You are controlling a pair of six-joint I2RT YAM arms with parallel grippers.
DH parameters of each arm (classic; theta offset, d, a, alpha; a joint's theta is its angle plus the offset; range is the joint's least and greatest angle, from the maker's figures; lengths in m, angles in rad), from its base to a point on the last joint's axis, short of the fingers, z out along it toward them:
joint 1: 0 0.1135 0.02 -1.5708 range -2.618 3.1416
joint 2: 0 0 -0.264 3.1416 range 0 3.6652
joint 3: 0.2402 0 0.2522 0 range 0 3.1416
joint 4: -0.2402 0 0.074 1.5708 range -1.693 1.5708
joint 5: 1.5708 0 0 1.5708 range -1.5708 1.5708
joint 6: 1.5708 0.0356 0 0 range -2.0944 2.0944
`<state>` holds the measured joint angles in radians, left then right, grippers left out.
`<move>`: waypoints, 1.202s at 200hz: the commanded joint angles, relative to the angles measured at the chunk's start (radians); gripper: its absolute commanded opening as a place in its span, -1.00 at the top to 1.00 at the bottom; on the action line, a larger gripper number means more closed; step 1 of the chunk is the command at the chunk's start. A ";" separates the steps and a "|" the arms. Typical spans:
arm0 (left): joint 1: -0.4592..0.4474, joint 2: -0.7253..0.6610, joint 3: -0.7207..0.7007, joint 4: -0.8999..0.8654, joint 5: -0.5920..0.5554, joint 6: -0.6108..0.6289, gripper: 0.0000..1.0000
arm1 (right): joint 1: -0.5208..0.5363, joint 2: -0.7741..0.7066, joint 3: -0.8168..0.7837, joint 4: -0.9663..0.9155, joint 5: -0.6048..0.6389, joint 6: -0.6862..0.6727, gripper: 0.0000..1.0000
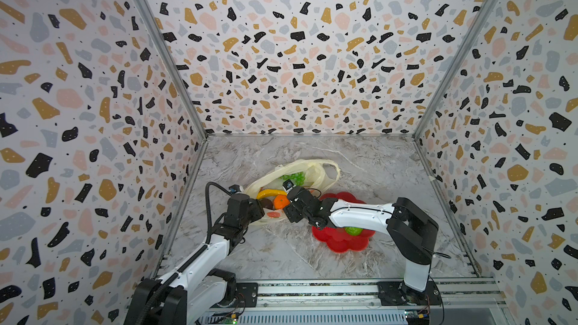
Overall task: Take fruits out of the plastic bag
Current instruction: Pick up the fruit from the plastic bag.
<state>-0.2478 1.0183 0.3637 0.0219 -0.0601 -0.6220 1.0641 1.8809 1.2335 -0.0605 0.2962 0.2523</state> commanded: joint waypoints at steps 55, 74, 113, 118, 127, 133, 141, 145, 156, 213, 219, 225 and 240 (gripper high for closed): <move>0.004 0.068 -0.050 0.031 0.011 0.019 0.11 | 0.010 -0.043 0.064 -0.068 -0.011 -0.038 -0.53; 0.005 0.083 -0.049 0.040 0.021 0.025 0.32 | -0.004 -0.078 0.075 -0.070 -0.051 -0.034 -0.53; 0.004 0.062 -0.054 0.067 0.032 0.036 0.51 | -0.041 -0.031 0.166 -0.090 -0.175 0.021 -0.36; 0.004 0.060 -0.054 0.074 0.031 0.033 0.50 | -0.046 -0.006 0.193 -0.109 -0.181 0.040 -0.35; 0.004 0.062 -0.051 0.088 0.025 0.023 0.51 | -0.051 0.043 0.248 -0.137 -0.202 0.060 -0.34; 0.004 0.064 -0.048 0.103 0.025 0.018 0.52 | -0.052 0.065 0.274 -0.148 -0.207 0.065 -0.33; 0.004 0.070 -0.046 0.131 0.025 0.012 0.55 | -0.053 0.100 0.315 -0.169 -0.203 0.078 -0.33; 0.004 0.073 -0.046 0.144 0.025 0.009 0.56 | -0.053 0.110 0.328 -0.175 -0.203 0.080 -0.32; 0.004 0.084 -0.040 0.171 0.017 0.010 0.60 | -0.055 0.140 0.366 -0.190 -0.204 0.089 -0.32; 0.004 0.065 -0.111 0.321 0.074 0.012 0.78 | -0.069 0.257 0.504 -0.287 -0.177 0.100 -0.32; 0.005 0.062 -0.117 0.330 0.080 0.010 0.78 | -0.069 0.267 0.509 -0.294 -0.174 0.102 -0.32; 0.004 0.060 -0.120 0.334 0.084 0.013 0.79 | -0.069 0.272 0.510 -0.298 -0.171 0.103 -0.32; 0.004 0.065 -0.123 0.341 0.082 0.009 0.81 | -0.067 0.280 0.504 -0.310 -0.152 0.114 -0.34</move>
<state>-0.2478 1.0908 0.2562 0.2829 0.0036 -0.6109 0.9993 2.1731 1.7042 -0.3012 0.1081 0.3416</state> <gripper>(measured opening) 0.103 0.660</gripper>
